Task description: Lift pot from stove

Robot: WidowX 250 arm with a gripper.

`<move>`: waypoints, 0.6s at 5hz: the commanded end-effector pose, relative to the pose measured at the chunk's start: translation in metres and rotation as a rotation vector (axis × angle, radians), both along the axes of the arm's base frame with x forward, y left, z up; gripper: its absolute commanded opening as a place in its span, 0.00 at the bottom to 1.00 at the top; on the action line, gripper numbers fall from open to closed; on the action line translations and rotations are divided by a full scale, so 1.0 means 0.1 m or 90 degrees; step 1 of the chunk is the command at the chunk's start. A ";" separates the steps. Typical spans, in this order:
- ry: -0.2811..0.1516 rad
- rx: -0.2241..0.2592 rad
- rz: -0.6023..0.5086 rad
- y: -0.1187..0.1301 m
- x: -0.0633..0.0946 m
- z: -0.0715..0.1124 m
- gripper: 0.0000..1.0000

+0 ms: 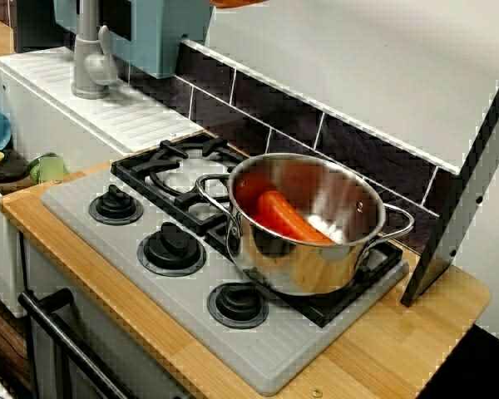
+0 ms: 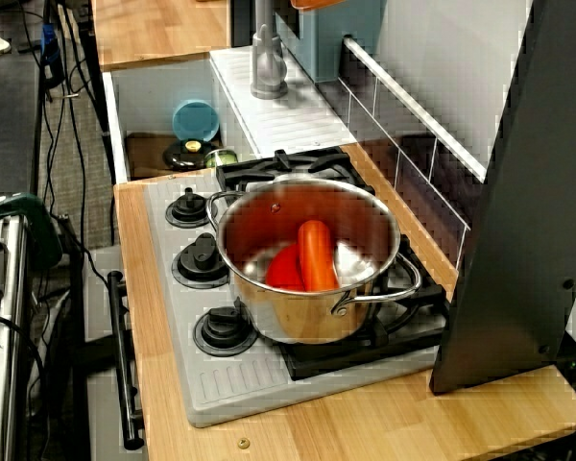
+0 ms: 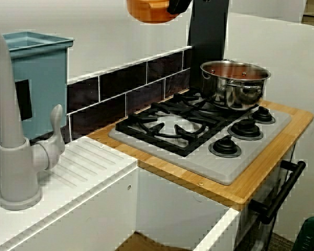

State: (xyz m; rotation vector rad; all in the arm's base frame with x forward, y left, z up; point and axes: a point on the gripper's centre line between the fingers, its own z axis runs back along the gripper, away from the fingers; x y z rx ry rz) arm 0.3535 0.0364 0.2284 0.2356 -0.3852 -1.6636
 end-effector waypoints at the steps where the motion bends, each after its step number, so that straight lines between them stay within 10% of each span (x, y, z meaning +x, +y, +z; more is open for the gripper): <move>1: -0.050 0.012 0.000 0.04 -0.14 0.26 0.00; 3: -0.046 0.010 0.003 0.04 -0.12 0.26 0.00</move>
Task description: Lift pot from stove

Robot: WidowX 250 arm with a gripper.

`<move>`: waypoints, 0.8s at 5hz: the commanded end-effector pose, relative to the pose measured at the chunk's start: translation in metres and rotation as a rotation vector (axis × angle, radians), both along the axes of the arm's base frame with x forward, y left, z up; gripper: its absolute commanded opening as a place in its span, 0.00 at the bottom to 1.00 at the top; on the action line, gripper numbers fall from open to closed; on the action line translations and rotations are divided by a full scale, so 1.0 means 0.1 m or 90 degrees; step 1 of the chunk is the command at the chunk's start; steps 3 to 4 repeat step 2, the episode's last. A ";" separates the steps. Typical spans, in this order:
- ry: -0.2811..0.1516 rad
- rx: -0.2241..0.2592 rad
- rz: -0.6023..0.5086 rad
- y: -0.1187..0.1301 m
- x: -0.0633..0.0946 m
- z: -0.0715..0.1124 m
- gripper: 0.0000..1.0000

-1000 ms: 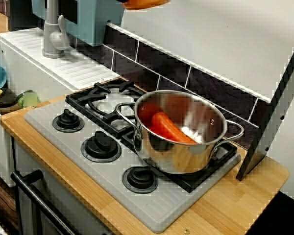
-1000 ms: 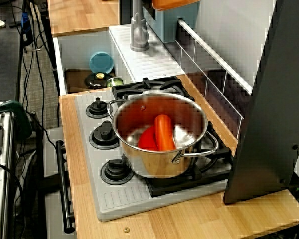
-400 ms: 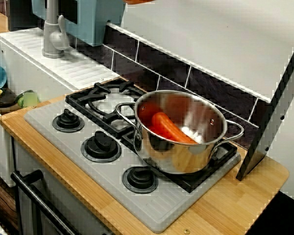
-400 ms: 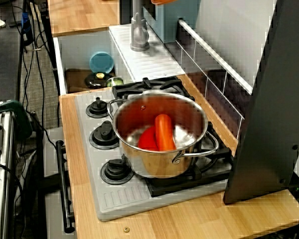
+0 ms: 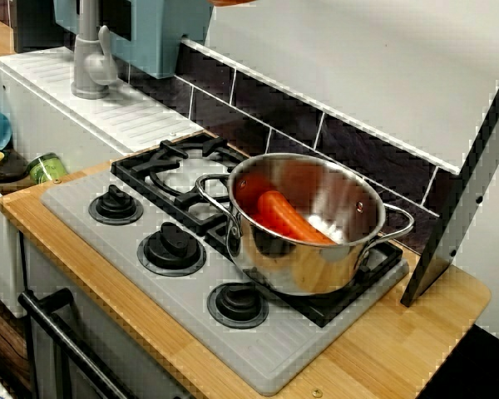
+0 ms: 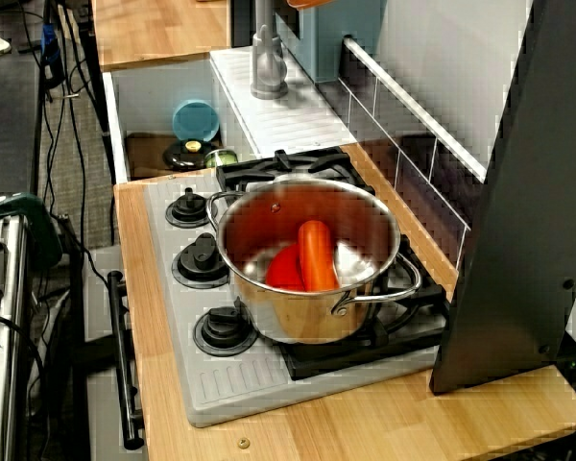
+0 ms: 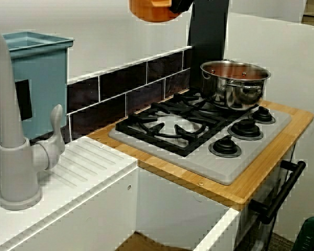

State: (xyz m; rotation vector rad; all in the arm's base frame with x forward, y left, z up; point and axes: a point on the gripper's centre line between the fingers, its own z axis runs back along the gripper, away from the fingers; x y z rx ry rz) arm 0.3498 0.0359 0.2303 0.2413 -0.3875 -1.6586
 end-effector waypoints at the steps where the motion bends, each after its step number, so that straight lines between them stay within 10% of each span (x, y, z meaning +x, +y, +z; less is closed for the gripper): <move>1: -0.042 0.011 -0.001 0.04 -0.10 0.24 0.00; 4: -0.044 0.011 -0.006 0.04 -0.13 0.23 0.00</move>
